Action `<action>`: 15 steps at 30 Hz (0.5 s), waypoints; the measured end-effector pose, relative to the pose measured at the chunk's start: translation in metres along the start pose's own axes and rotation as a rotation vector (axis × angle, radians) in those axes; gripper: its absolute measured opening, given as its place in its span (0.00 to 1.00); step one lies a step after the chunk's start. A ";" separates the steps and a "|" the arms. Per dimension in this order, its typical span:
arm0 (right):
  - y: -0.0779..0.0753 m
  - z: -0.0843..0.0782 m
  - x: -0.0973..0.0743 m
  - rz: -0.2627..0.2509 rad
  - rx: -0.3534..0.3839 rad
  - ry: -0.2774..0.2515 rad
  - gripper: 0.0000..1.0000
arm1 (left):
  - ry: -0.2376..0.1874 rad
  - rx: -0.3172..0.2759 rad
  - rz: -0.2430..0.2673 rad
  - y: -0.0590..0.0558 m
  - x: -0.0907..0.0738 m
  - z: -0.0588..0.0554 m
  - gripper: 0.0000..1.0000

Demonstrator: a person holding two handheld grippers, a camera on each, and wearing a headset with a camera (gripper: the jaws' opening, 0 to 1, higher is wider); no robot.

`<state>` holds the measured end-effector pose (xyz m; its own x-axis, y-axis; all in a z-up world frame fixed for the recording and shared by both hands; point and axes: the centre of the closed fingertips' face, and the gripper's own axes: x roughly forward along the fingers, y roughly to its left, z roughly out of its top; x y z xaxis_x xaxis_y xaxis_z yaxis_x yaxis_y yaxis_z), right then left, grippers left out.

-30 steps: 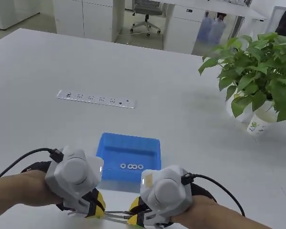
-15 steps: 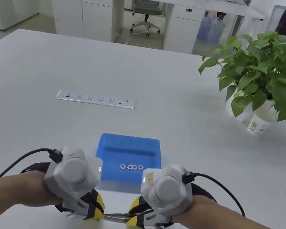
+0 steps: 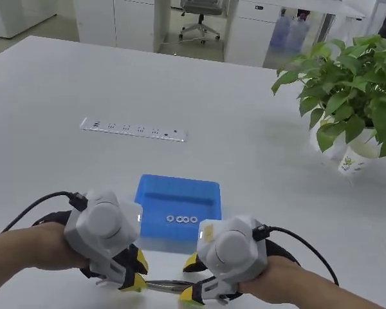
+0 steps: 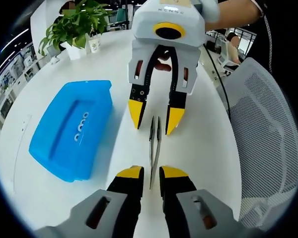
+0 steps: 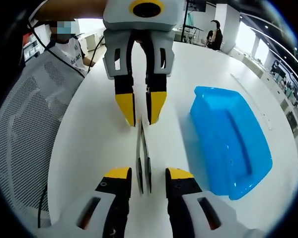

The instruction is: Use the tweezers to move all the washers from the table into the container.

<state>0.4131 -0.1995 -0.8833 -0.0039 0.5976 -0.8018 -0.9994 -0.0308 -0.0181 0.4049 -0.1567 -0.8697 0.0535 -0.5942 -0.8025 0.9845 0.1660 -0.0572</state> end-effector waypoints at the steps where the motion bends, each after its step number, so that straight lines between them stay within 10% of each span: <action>1: -0.001 0.000 -0.001 -0.004 0.002 0.000 0.30 | -0.004 -0.004 0.005 0.001 -0.002 0.000 0.18; 15: -0.023 0.010 -0.039 -0.143 0.106 -0.099 0.44 | -0.119 -0.082 0.125 0.007 -0.041 0.015 0.31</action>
<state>0.4360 -0.2143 -0.8453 0.1398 0.6657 -0.7330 -0.9881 0.1413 -0.0601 0.4124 -0.1426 -0.8283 0.1992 -0.6528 -0.7309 0.9521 0.3056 -0.0135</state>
